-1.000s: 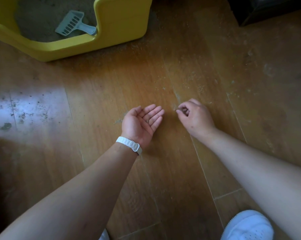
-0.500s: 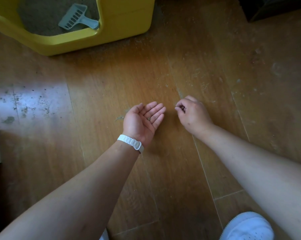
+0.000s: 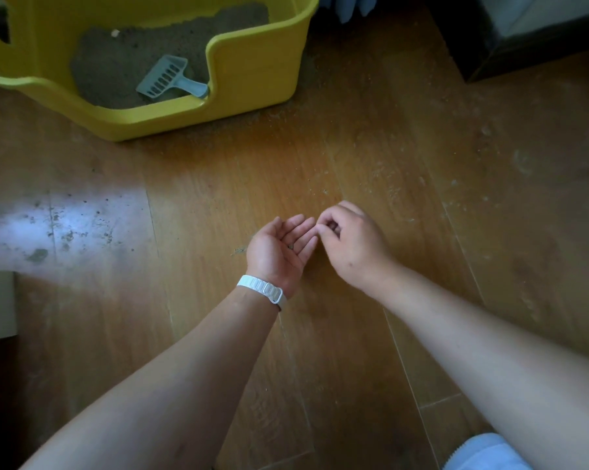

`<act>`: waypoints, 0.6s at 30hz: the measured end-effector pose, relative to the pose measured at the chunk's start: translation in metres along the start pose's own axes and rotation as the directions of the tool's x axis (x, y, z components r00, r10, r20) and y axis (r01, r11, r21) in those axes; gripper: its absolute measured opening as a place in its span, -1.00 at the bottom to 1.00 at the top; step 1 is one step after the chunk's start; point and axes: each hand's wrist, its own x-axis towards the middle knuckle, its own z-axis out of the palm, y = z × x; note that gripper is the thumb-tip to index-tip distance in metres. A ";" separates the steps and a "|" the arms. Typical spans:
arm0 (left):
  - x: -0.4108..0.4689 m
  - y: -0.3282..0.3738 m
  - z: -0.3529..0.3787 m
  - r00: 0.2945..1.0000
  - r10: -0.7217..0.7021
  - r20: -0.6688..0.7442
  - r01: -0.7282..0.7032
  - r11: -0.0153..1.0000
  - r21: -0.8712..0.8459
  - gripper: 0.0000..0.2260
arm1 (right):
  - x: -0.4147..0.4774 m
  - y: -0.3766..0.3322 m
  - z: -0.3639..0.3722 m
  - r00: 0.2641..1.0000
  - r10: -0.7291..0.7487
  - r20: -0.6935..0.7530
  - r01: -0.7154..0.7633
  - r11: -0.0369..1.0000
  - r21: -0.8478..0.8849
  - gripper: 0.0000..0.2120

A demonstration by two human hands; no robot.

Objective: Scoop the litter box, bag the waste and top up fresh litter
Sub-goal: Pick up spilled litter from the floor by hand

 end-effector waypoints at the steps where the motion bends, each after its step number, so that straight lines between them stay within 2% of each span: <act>1: -0.002 0.001 0.002 1.000 0.007 0.007 -0.007 1.000 -0.009 -0.66 | -0.002 -0.009 0.000 1.000 -0.023 -0.001 0.023 0.999 0.039 -0.91; 5: -0.006 0.000 0.012 1.000 0.007 0.024 -0.006 0.999 -0.040 -0.64 | -0.006 -0.028 0.001 0.997 -0.080 0.009 0.079 0.993 0.083 -0.94; 10: -0.003 -0.001 0.013 0.998 -0.005 0.057 0.006 1.000 -0.028 -0.65 | -0.010 -0.020 -0.010 0.998 -0.054 -0.044 0.058 0.994 0.096 -0.97; 12: -0.002 -0.001 0.012 0.998 -0.010 0.063 0.011 1.000 -0.012 -0.66 | -0.011 -0.003 -0.018 0.997 0.001 -0.076 0.001 1.000 0.029 -0.96; 14: -0.002 -0.001 0.011 0.998 -0.015 0.063 0.015 1.000 0.005 -0.65 | -0.014 0.025 -0.023 0.991 0.112 -0.072 -0.116 0.991 -0.065 -0.95; 16: -0.002 -0.003 0.009 0.998 -0.021 0.060 0.020 1.000 0.018 -0.65 | -0.023 0.053 -0.027 0.976 0.217 -0.029 -0.219 0.968 -0.123 -0.94; 18: -0.004 -0.004 0.008 0.998 -0.027 0.060 0.025 0.999 0.025 -0.64 | -0.034 0.073 -0.028 0.964 0.265 0.036 -0.255 0.953 -0.166 -0.93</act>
